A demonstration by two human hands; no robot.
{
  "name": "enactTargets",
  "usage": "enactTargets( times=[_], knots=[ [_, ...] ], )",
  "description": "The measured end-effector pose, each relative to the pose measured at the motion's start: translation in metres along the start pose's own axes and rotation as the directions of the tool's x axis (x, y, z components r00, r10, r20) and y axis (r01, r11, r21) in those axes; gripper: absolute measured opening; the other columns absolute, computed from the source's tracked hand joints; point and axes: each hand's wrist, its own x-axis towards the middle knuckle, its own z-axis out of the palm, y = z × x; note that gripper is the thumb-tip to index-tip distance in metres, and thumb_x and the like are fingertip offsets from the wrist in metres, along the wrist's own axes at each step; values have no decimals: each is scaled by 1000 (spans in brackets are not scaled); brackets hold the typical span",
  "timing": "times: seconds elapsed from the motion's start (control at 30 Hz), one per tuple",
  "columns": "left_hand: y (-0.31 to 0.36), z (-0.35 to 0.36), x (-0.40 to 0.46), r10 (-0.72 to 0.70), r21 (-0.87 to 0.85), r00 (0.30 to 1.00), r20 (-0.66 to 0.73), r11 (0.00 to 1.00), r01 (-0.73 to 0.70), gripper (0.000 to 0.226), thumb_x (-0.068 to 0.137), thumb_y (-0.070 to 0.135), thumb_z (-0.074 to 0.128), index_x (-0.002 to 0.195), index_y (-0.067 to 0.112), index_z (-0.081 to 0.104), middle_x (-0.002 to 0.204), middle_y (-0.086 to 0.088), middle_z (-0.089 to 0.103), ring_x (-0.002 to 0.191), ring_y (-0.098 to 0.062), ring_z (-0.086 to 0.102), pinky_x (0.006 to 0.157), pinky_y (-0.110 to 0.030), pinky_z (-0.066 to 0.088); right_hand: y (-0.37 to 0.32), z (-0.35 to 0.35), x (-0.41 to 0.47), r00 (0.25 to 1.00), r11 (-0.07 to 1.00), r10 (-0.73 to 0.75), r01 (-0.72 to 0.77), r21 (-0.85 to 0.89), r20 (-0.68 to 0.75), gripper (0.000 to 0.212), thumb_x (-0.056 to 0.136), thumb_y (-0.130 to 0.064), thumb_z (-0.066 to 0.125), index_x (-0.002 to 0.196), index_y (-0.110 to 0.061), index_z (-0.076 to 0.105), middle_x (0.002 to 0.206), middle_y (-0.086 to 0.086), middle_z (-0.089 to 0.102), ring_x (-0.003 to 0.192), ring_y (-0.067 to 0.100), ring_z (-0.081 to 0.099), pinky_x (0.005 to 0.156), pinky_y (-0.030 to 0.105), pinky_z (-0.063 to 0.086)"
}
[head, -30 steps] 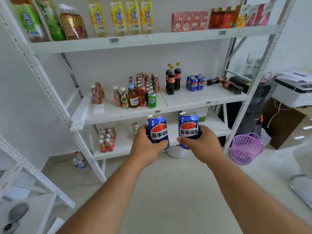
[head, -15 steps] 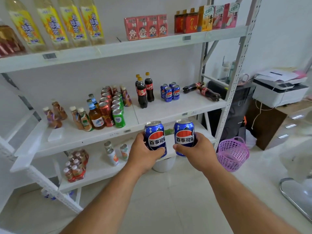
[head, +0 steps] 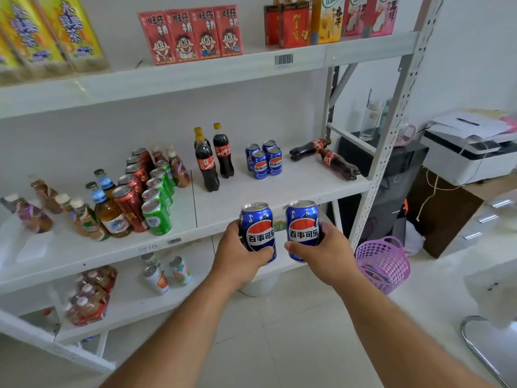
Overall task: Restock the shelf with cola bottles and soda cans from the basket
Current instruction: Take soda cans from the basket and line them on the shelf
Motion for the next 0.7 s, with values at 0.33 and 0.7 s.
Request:
enactTargets(
  times=[0.33, 0.7],
  knots=[
    [-11, 12, 117, -22, -19, 999, 39, 1000, 23, 78, 78, 10, 89, 143, 25, 48, 123, 10, 60, 112, -13, 63, 85, -23, 52, -12, 17, 104, 1000, 998, 11, -11, -69, 8, 52, 78, -28, 93, 121, -23, 64, 100, -12, 72, 91, 3, 68, 66, 12, 50],
    [-6, 37, 194, -56, -7, 998, 43, 998, 56, 80, 79, 10, 88, 146, 24, 46, 123, 11, 56, 111, -11, 59, 87, -24, 51, -2, 17, 190, 998, 994, 52, -50, -94, 20, 63, 77, -36, 93, 130, -24, 62, 108, -11, 73, 97, 6, 70, 73, 18, 55]
  ],
)
